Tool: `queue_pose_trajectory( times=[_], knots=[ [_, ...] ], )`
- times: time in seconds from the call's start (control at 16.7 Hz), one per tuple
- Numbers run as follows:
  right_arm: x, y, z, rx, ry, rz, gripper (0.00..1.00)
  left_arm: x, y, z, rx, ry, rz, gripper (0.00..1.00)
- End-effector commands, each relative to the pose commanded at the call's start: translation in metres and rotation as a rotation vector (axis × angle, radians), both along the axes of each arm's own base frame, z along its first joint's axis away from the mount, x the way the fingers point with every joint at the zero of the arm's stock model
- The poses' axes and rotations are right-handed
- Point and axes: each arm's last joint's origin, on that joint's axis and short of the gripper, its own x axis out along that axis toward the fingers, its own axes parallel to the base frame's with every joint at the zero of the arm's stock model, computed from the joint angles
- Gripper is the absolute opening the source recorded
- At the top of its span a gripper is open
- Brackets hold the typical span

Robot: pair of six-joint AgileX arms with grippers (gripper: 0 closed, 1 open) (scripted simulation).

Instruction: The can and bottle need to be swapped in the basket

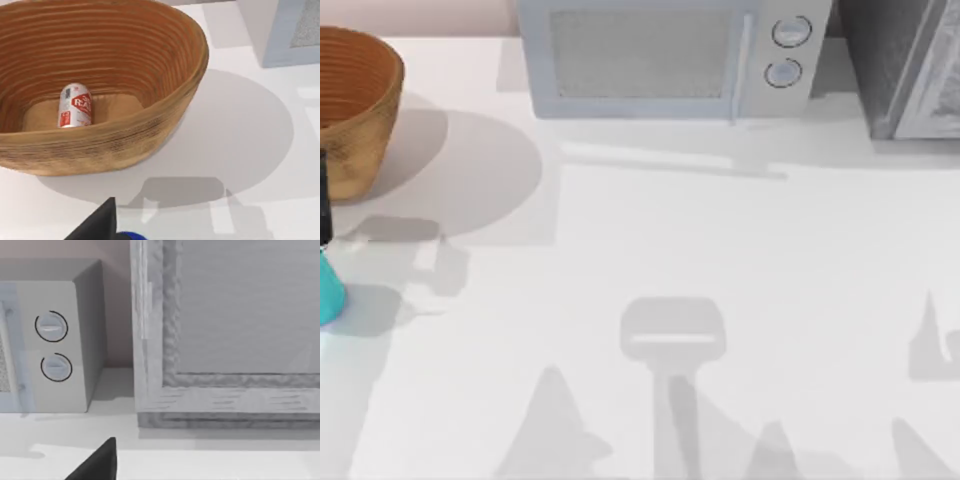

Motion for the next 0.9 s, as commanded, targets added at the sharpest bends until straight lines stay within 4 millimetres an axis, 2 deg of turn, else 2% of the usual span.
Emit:
queue_pose_trajectory(
  times=[0.12,0.24,0.42,0.54,0.66,0.78,0.9],
  knots=[
    [0.0,0.0,0.0,0.0,0.0,0.0,1.0,0.039,0.004,0.02,0.002,0.134,-0.02,1.0],
    [0.0,0.0,0.0,0.0,0.0,0.0,1.0,0.084,0.01,0.032,-0.003,0.264,-0.037,1.0],
    [0.0,0.0,0.0,0.0,0.0,0.0,1.0,0.156,0.026,0.03,-0.026,0.445,-0.051,1.0],
    [0.0,0.0,0.0,0.0,0.0,0.0,1.0,0.202,0.042,0.015,-0.051,0.554,-0.052,1.0],
    [0.0,0.0,0.0,0.0,0.0,0.0,1.0,0.241,0.061,-0.011,-0.082,0.652,-0.048,1.0],
    [0.0,0.0,0.0,0.0,0.0,0.0,1.0,0.271,0.082,-0.041,-0.116,0.736,-0.037,1.0],
    [0.0,0.0,0.0,0.0,0.0,0.0,1.0,0.291,0.102,-0.07,-0.148,0.798,-0.023,1.0]
  ],
)
